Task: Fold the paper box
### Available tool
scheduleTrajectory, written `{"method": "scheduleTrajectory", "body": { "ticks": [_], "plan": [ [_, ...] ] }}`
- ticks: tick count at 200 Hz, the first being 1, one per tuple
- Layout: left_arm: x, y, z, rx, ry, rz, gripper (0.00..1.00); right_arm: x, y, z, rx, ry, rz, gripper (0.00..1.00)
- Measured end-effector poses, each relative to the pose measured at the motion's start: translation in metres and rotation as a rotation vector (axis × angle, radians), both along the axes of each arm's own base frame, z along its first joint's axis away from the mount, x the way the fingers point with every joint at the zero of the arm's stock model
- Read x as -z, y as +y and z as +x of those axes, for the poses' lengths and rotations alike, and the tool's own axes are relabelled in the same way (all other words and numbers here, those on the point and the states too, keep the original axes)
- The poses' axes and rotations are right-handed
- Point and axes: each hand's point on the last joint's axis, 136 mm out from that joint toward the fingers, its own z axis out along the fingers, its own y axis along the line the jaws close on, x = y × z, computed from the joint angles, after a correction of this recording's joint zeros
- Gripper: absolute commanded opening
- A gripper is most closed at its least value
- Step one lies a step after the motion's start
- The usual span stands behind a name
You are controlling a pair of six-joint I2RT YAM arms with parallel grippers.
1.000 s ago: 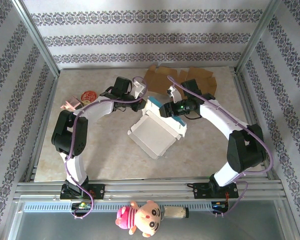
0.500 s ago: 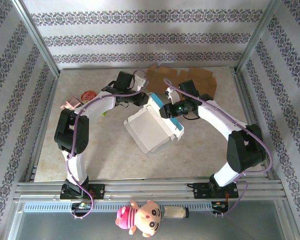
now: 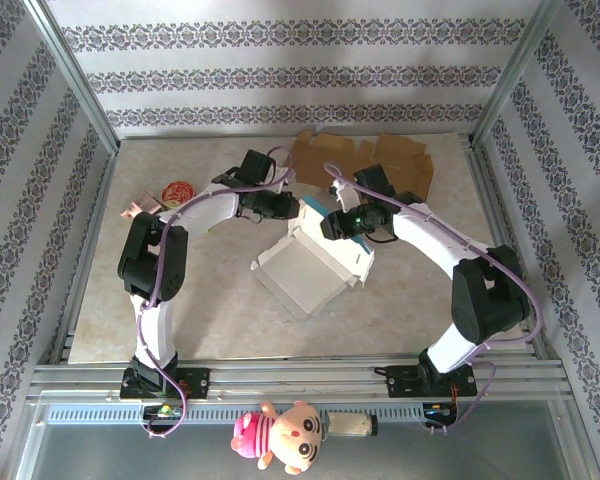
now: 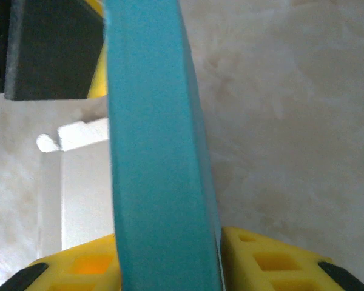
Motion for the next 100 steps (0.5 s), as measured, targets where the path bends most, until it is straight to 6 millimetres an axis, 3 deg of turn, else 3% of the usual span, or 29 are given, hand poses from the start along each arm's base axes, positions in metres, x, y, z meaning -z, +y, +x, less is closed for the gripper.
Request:
{"method": "scheduleTrajectory", "body": {
  "ticks": [48,77,100],
  "plan": [
    [0.001,0.000,-0.014,-0.042,-0.005,-0.057,0.37,0.018,-0.002,-0.005,-0.043,-0.074,-0.120,0.36],
    [-0.007,0.003,-0.023,-0.047,-0.027,-0.073,0.58,0.023,-0.001,-0.011,-0.078,-0.147,-0.186,0.36],
    [-0.025,0.010,-0.036,-0.022,-0.096,-0.073,0.72,0.027,-0.005,-0.015,-0.097,-0.182,-0.239,0.35]
  ]
}}
